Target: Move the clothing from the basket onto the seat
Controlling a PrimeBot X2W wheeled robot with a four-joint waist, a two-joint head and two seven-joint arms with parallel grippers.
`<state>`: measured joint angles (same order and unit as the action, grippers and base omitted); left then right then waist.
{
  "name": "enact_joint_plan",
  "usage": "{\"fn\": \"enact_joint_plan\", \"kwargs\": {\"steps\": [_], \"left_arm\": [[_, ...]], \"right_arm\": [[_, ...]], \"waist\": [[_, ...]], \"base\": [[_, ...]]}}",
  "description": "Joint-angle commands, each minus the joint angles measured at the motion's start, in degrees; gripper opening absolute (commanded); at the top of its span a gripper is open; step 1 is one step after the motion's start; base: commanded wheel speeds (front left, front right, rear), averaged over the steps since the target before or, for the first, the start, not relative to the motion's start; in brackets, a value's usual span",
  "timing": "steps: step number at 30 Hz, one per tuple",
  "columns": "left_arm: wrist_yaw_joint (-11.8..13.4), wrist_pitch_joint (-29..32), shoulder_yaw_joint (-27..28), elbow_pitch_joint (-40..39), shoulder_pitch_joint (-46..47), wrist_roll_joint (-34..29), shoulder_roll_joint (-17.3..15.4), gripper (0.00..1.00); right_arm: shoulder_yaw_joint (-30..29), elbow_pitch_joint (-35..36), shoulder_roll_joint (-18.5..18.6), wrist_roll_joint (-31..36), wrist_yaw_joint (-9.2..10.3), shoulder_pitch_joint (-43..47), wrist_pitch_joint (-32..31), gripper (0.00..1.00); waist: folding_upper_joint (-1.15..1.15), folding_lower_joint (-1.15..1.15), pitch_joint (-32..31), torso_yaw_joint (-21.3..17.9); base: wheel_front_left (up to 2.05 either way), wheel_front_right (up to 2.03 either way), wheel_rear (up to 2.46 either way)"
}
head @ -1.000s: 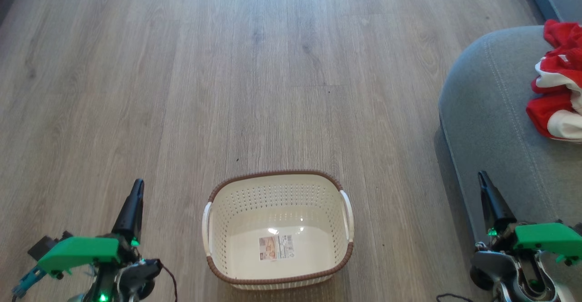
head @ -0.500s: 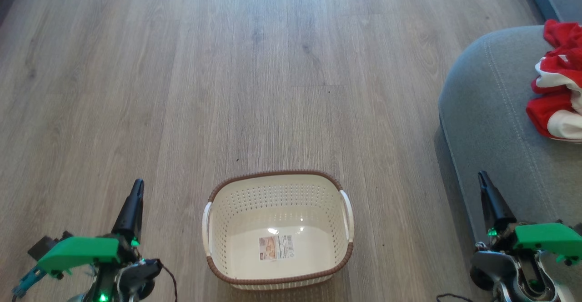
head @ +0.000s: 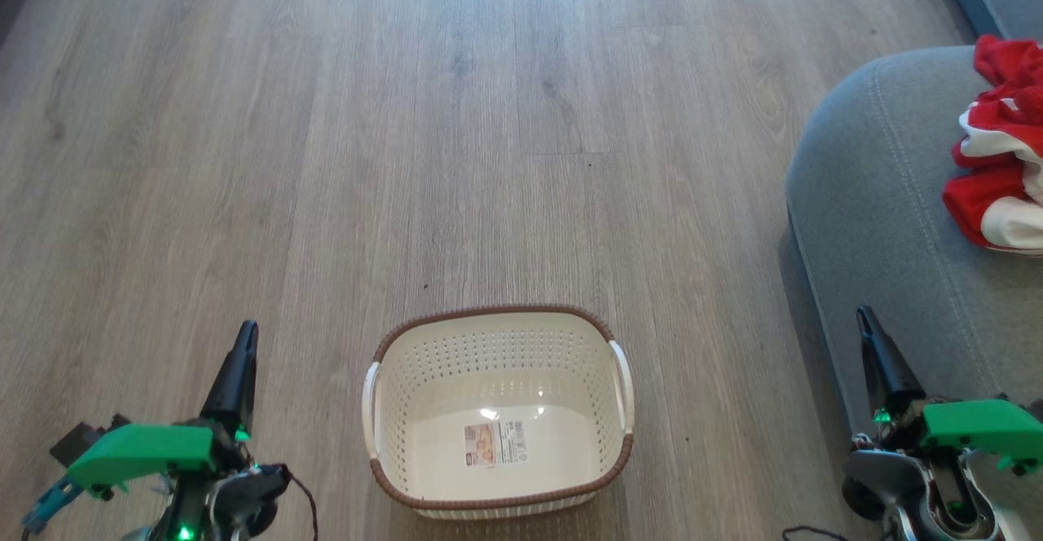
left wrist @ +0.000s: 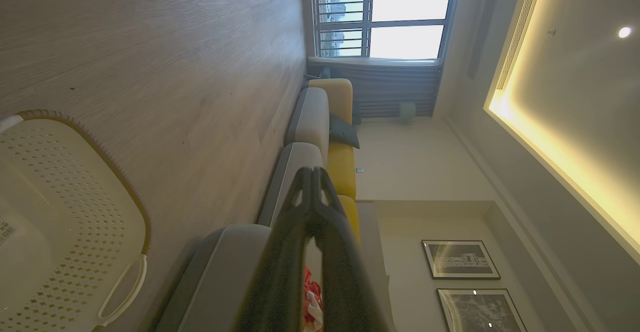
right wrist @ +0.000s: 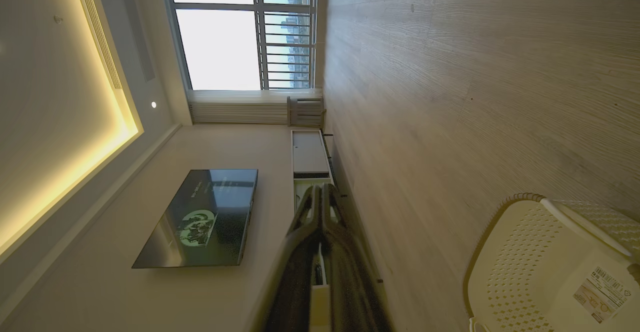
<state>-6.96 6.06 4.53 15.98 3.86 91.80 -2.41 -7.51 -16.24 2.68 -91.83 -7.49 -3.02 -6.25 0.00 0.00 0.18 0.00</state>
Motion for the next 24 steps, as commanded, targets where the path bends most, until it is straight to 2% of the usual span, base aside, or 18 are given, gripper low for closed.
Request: {"fn": "enact_joint_plan", "kwargs": {"steps": [1,24], "left_arm": [[-0.5,0.4,2.0,-1.9,2.3,0.4,-0.5,0.0],[-0.5,0.4,2.0,-1.9,2.3,0.4,-0.5,0.0]], "right_arm": [[1.0,2.2,0.2,-0.3,0.0,-3.2,-0.2,0.0],[1.0,2.2,0.2,-0.3,0.0,-3.2,-0.2,0.0]], "waist": [[0.0,0.0,0.0,0.0],[0.0,0.0,0.0,0.0]], "base": [[0.0,0.0,0.0],[0.0,0.0,0.0]]}}
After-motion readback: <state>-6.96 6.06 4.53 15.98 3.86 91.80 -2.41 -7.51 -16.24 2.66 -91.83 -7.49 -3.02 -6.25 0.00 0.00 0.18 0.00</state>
